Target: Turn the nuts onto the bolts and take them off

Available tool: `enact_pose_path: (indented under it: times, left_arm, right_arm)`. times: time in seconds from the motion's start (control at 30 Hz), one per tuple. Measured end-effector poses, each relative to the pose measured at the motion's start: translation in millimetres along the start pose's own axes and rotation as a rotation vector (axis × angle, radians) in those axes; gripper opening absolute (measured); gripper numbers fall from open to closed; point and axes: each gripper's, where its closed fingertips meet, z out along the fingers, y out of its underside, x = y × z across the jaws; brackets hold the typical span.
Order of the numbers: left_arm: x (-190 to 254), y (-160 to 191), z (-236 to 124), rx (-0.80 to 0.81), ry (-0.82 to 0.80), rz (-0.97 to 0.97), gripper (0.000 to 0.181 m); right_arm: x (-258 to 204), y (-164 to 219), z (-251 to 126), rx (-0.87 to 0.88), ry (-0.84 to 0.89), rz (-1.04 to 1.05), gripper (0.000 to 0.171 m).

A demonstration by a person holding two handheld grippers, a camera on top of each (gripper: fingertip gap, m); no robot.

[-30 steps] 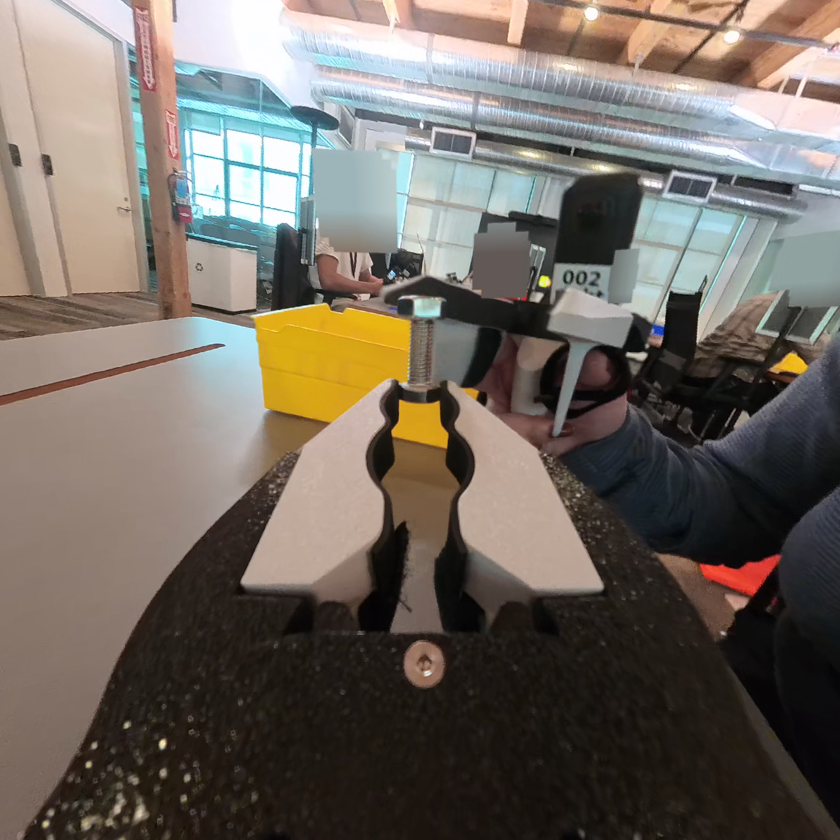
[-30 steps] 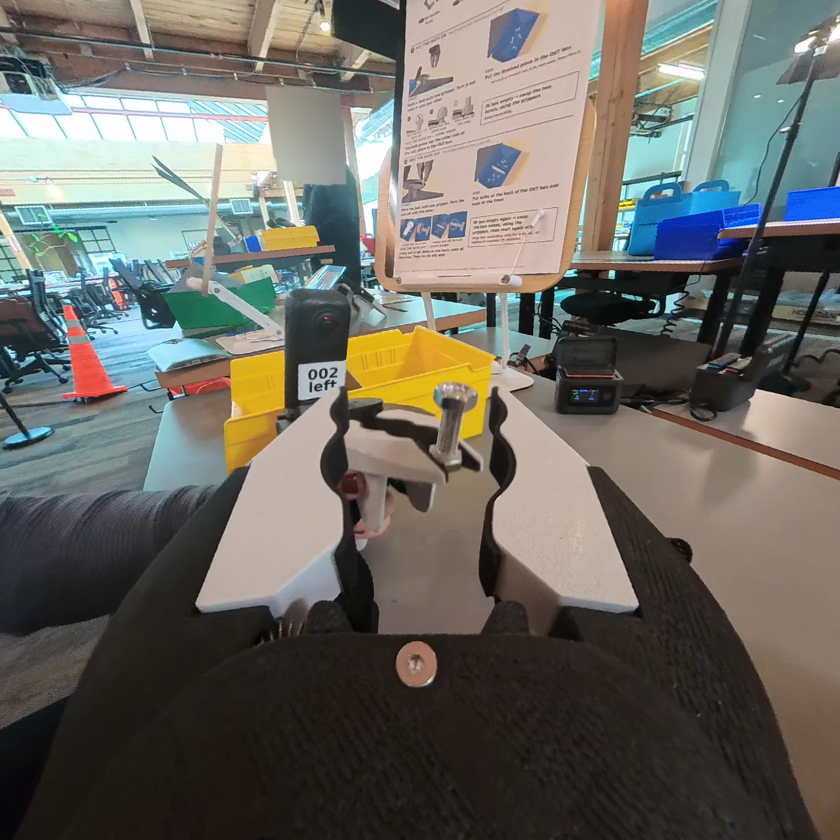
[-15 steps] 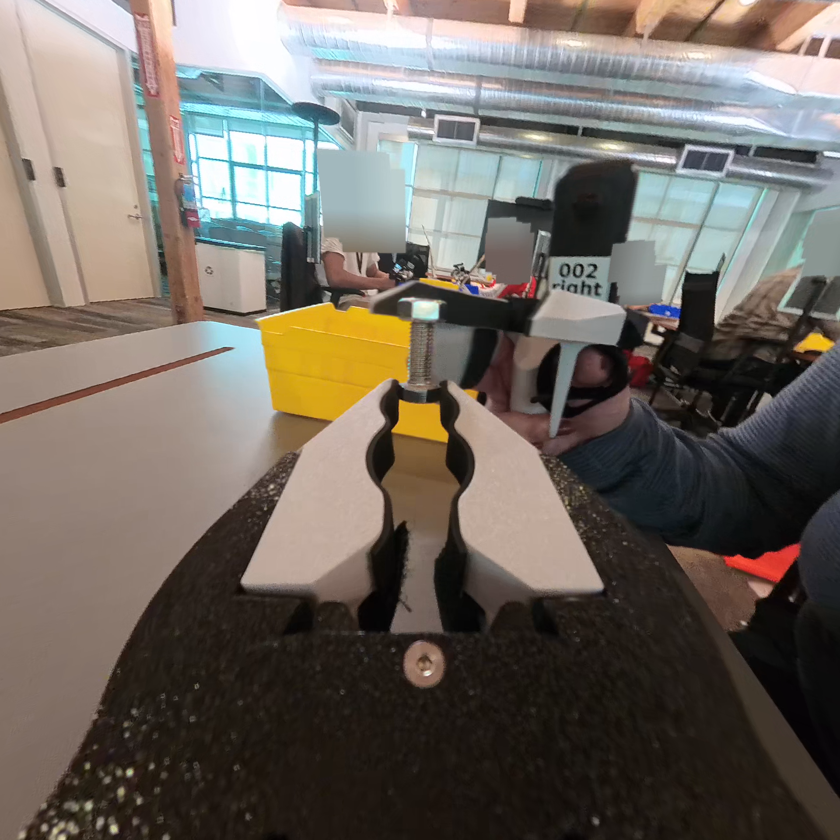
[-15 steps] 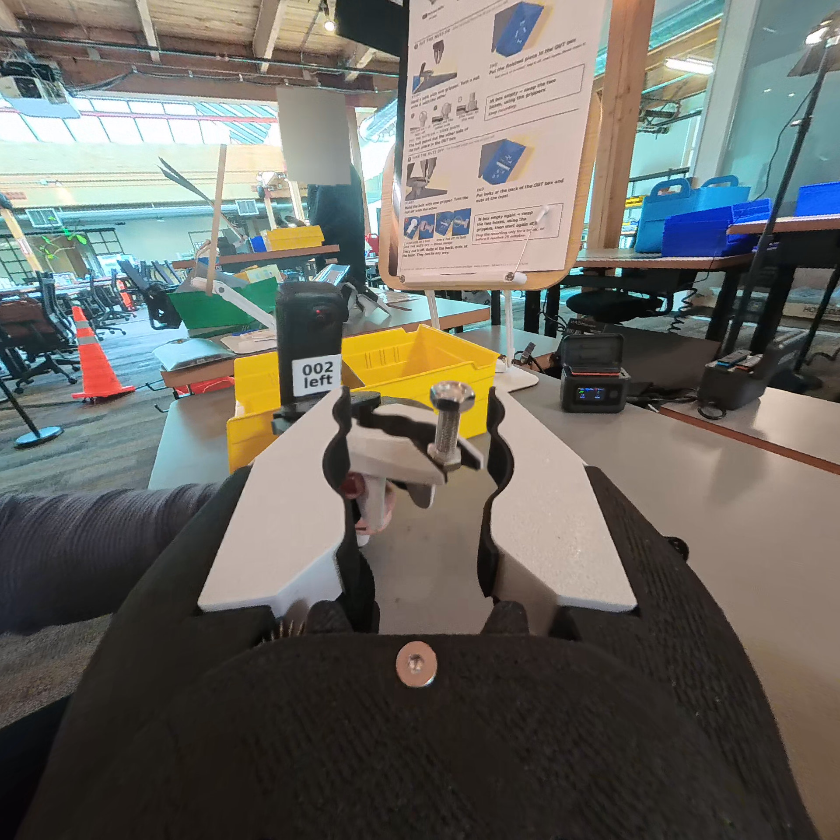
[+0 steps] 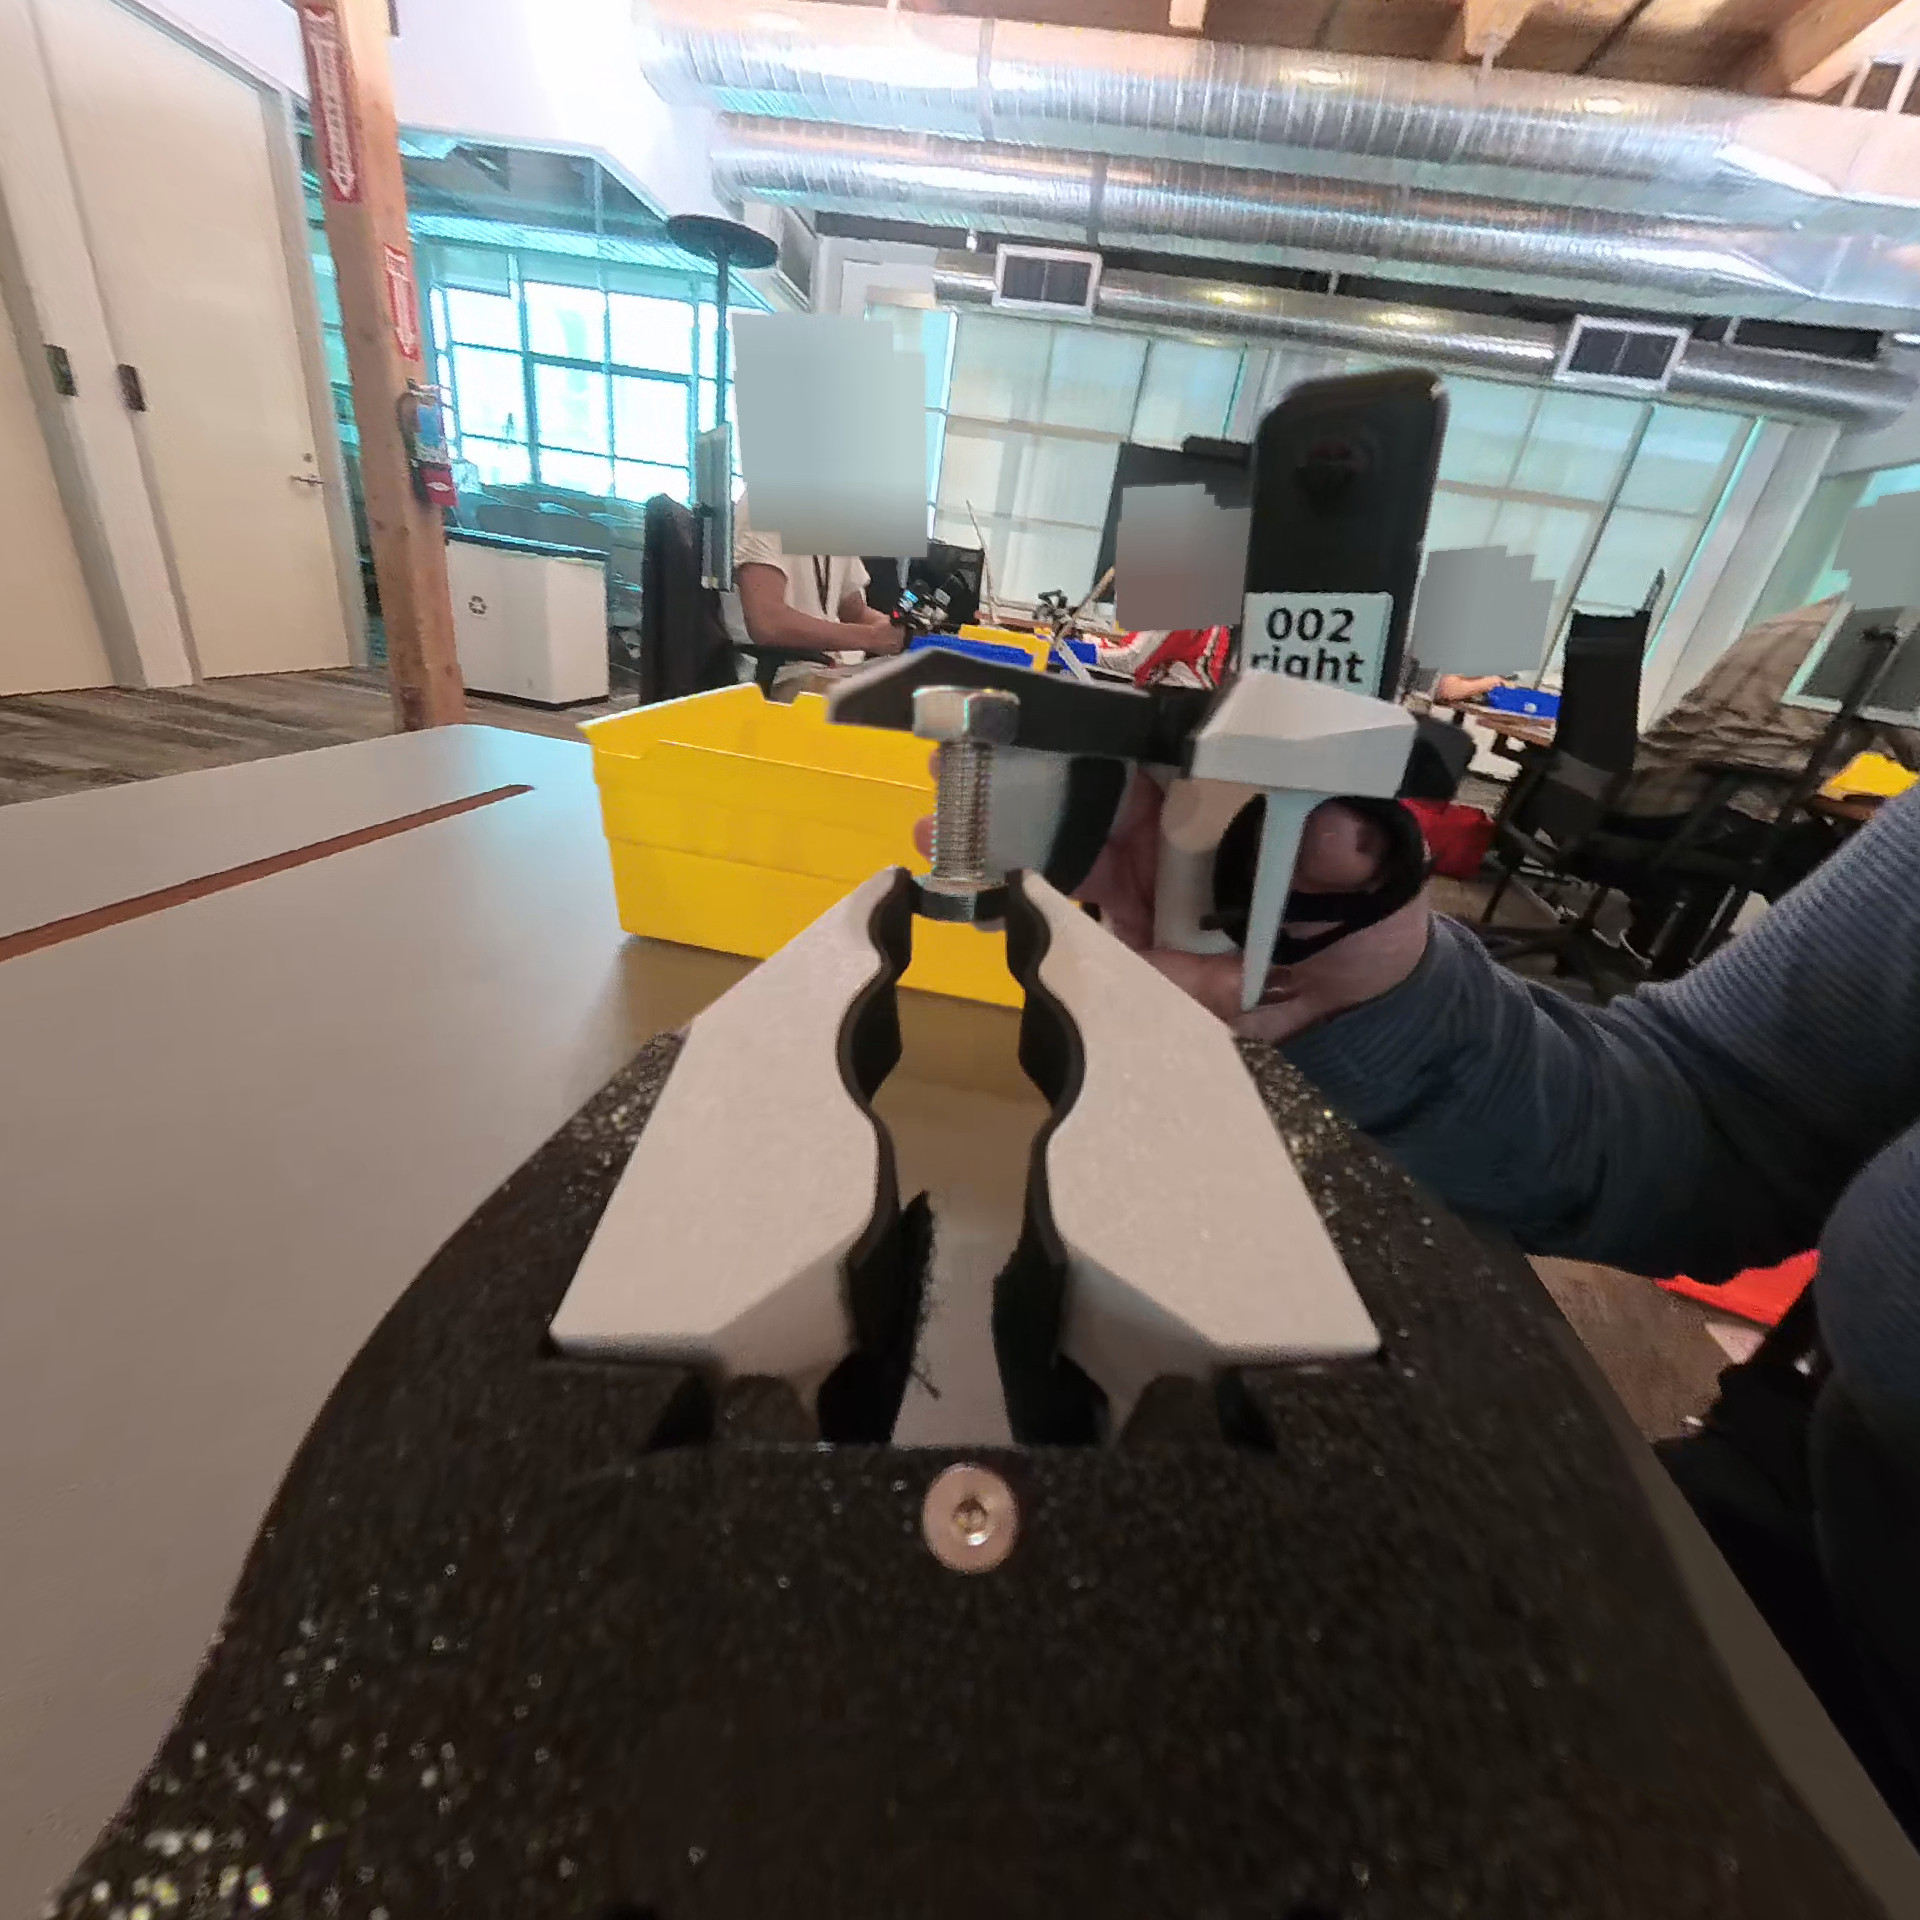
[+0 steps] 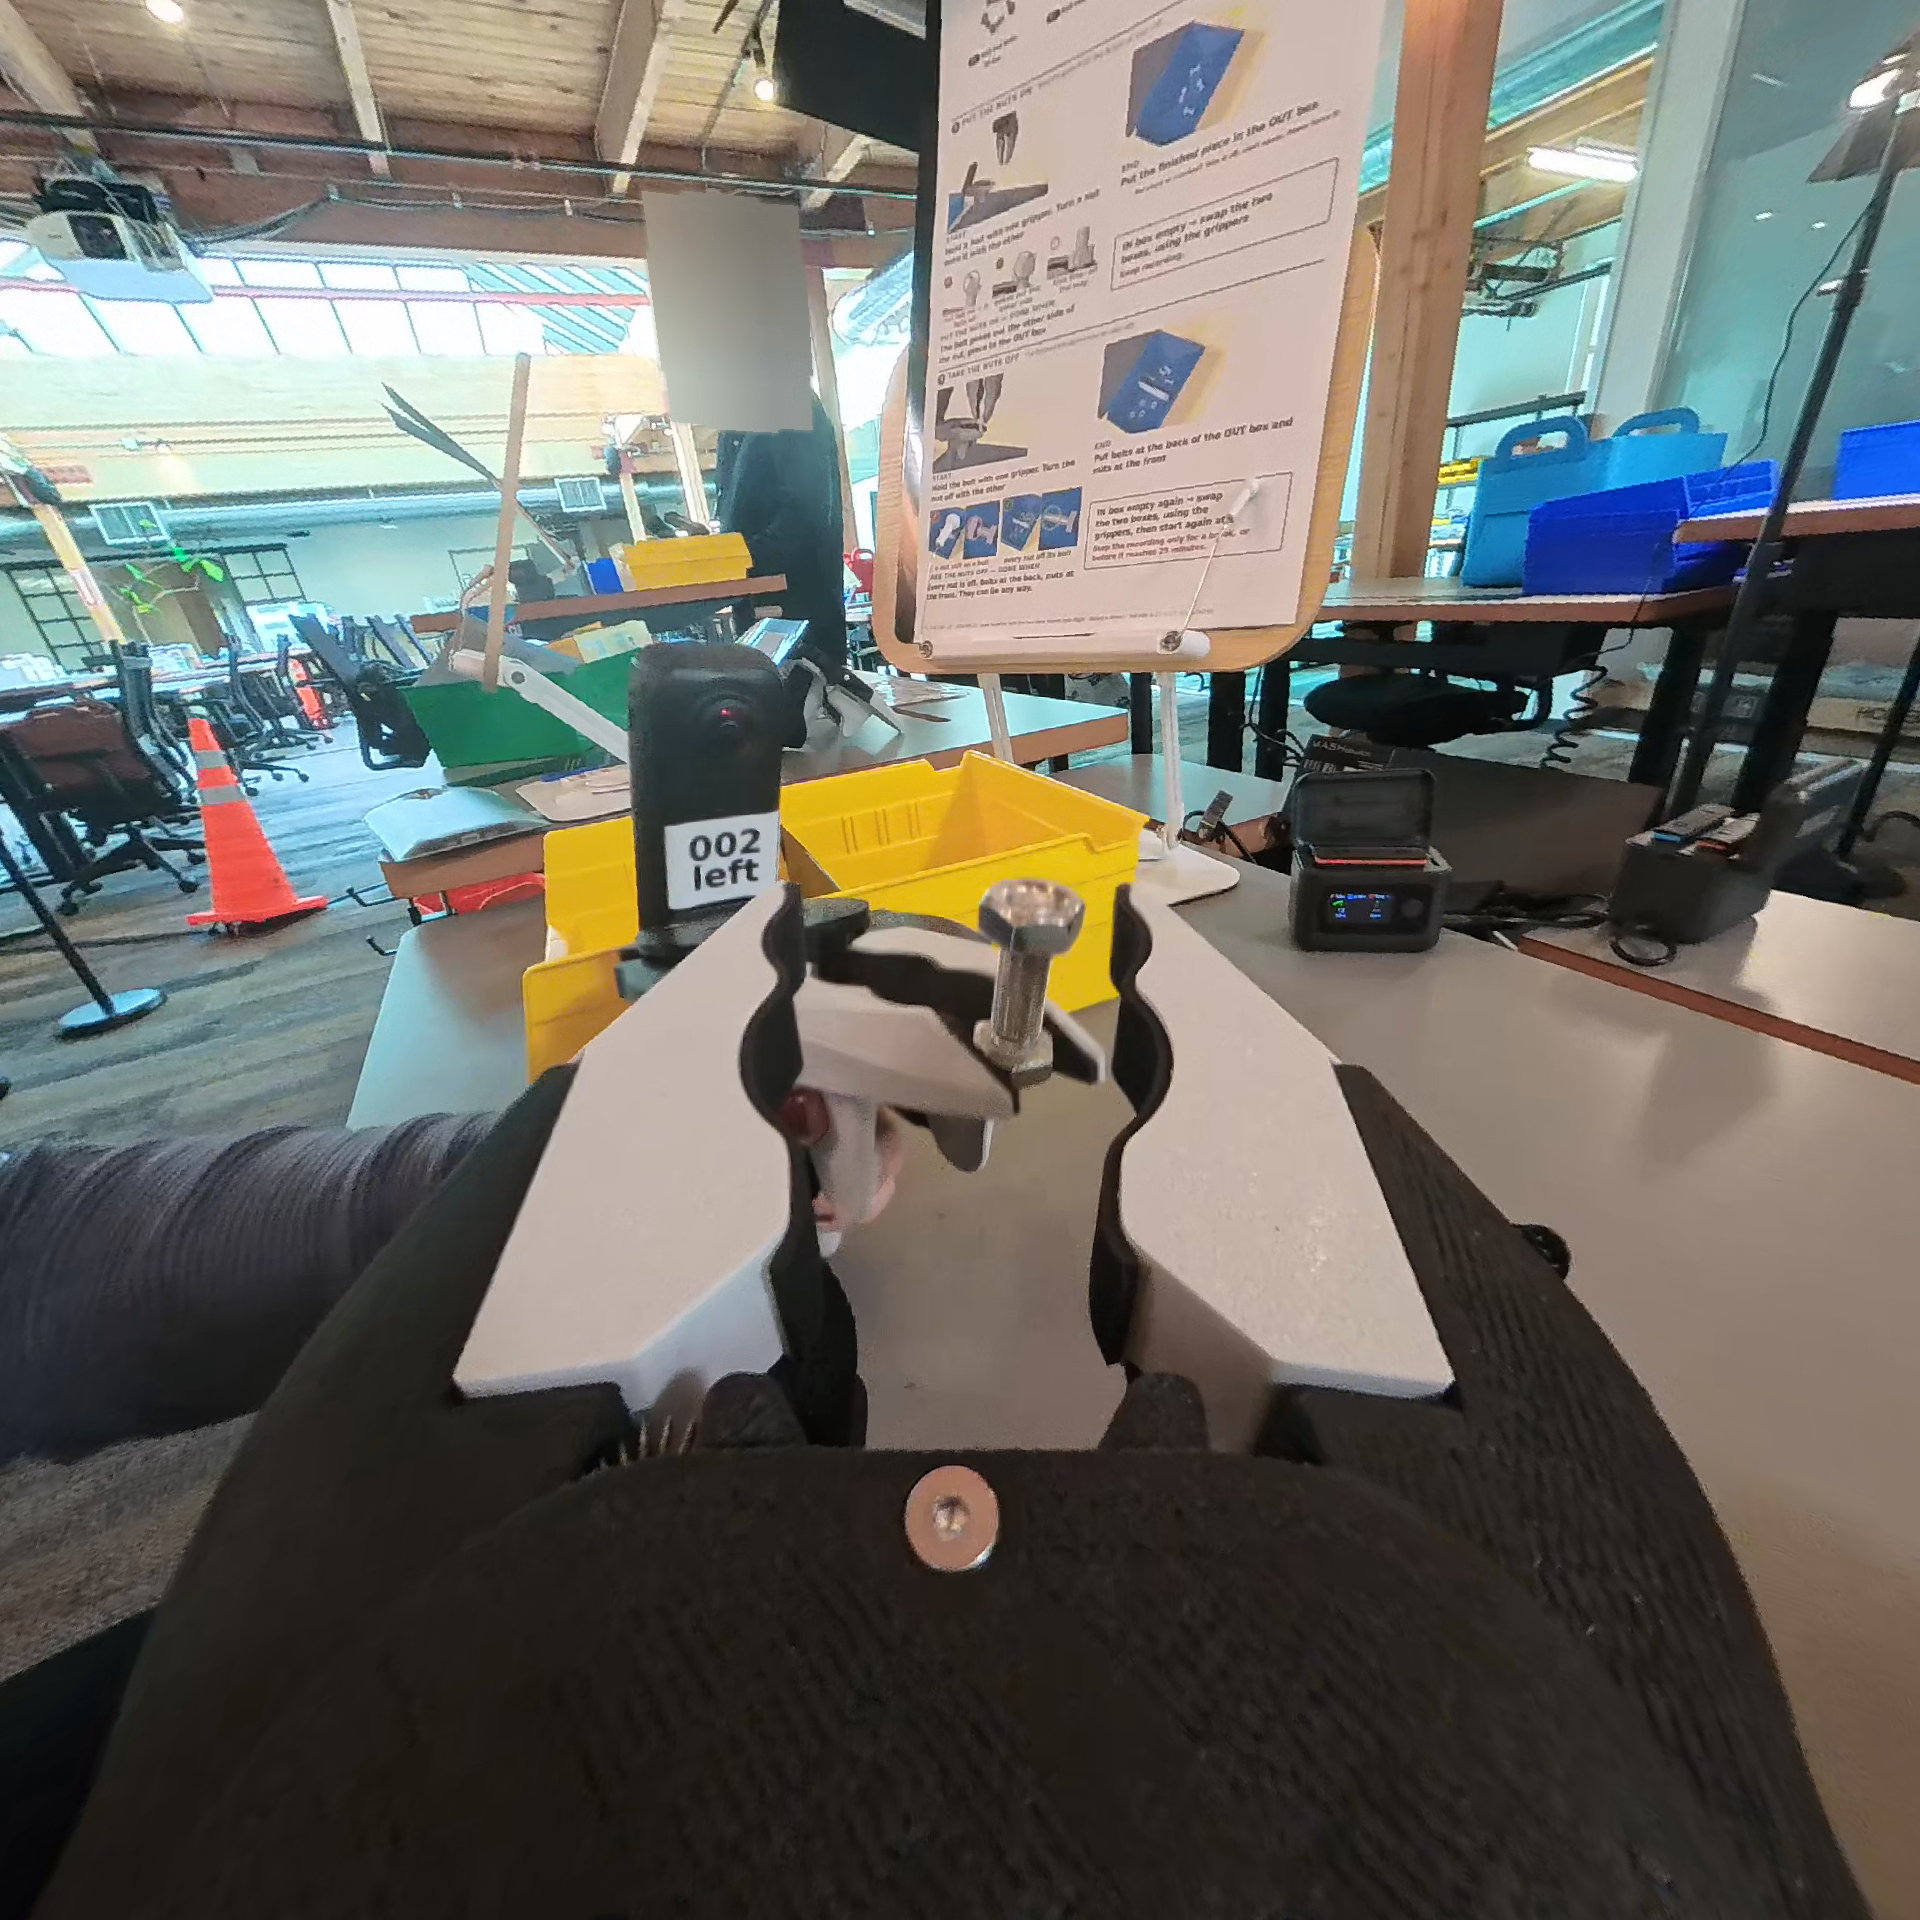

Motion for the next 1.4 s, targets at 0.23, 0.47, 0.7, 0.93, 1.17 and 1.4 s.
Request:
enact_pose_path:
  times: [0.23, 0.47, 0.7, 0.93, 1.17, 1.4]
  left_arm:
    - [-11, -5, -5, 0.036, -0.059, -0.011, 0.016]
    - [1, 3, 3, -0.009, 0.0, 0.011, 0.016]
    - [-14, -5, -4, 0.048, -0.076, -0.038, 0.016]
    - [0, 5, 5, 0.003, -0.009, -0.018, 0.016]
    - [-14, 0, -2, 0.034, -0.07, -0.04, 0.016]
    - [5, 7, 6, -0.016, 0.021, -0.007, 0.016]
  right_arm:
    - [-4, 2, 0, 0.002, -0.012, -0.008, 0.058]
    - [1, 2, 1, 0.012, 0.013, -0.001, 0.058]
    - [0, 5, -3, 0.002, 0.001, -0.004, 0.055]
    - [6, 6, 1, 0.023, 0.037, 0.013, 0.056]
    - [3, 5, -2, 0.027, 0.028, 0.013, 0.054]
    - [10, 3, -3, 0.046, 0.077, -0.01, 0.053]
